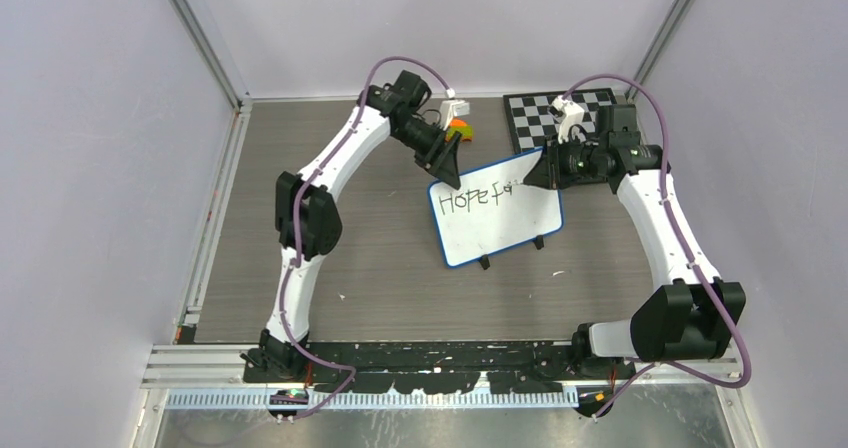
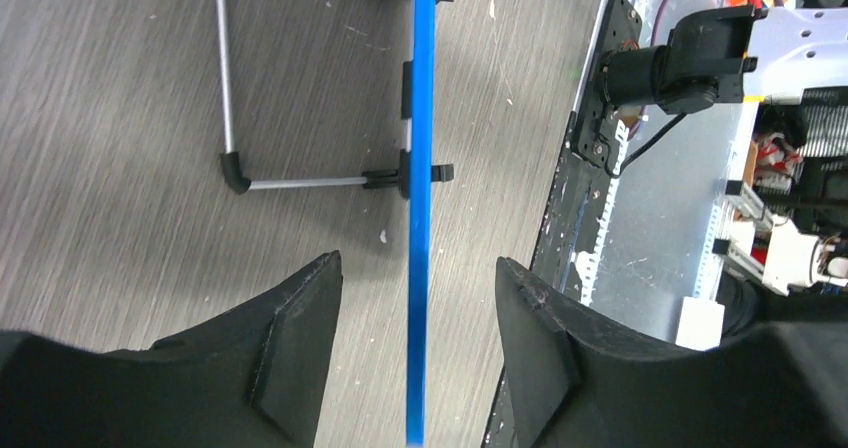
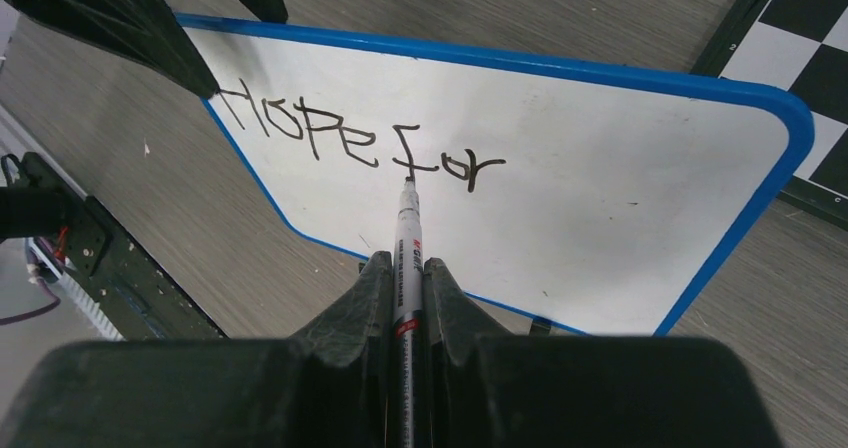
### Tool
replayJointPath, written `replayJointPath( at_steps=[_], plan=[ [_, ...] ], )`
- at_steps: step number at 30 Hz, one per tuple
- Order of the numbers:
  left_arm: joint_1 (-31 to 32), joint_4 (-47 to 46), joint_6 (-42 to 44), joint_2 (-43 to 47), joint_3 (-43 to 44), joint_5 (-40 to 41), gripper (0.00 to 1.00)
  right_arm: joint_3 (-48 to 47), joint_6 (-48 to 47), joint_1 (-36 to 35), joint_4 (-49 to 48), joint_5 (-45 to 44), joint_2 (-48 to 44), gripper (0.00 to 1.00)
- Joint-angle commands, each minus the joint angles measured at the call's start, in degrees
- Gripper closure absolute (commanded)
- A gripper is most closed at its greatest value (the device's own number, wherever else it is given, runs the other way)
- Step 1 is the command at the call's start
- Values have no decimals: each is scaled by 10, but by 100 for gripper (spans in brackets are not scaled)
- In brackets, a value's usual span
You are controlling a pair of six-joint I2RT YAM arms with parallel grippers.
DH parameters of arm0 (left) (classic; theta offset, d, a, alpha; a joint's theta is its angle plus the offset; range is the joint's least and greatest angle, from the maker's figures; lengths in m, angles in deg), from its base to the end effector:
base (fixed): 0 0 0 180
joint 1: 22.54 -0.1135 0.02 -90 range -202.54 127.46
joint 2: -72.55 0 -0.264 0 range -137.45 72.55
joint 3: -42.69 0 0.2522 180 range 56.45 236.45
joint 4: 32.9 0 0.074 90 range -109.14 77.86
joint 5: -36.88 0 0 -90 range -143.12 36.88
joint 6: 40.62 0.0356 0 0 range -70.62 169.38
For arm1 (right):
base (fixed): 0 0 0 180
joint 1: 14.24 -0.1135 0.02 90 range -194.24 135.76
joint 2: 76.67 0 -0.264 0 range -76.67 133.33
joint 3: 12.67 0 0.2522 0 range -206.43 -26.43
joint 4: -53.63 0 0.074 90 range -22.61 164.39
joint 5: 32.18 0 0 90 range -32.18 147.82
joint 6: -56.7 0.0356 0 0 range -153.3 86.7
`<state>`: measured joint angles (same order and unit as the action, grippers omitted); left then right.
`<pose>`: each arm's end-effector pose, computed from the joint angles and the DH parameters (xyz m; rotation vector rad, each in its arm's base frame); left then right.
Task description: Write a sentence on the whiteboard
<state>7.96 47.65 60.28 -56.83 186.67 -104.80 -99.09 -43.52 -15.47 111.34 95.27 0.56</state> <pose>0.3914 -0.2630 0.2934 1.1626 2.3228 -1.3267 0.2778 0.0276 0.3346 -0.5199 2.2449 0.7045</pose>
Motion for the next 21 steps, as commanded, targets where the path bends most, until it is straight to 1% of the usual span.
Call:
replayJointPath(
  at_steps=[1, 3, 5, 8, 9, 14, 21],
  plan=[
    [-40, -40, -17, 86, -38, -34, 37, -23, 25, -9, -10, 11, -22, 100],
    [-58, -68, -29, 111, -72, -44, 31, -23, 35, -17, -10, -2, -20, 100],
    [-76, -92, -38, 137, -107, -48, 29, -22, 41, -26, -11, -14, -16, 100],
    [-94, -127, -51, 173, -163, -47, 21, -19, 42, -43, -10, -19, -12, 100],
    [-98, -134, -54, 181, -178, -49, 20, -16, 43, -49, -13, -20, -13, 100],
    [-114, -160, -57, 219, -242, -50, 19, 5, 47, -91, -33, -17, -25, 100],
    [-116, -208, -66, 251, -326, -49, 21, 28, 41, -155, -31, -34, -28, 100]
  ],
)
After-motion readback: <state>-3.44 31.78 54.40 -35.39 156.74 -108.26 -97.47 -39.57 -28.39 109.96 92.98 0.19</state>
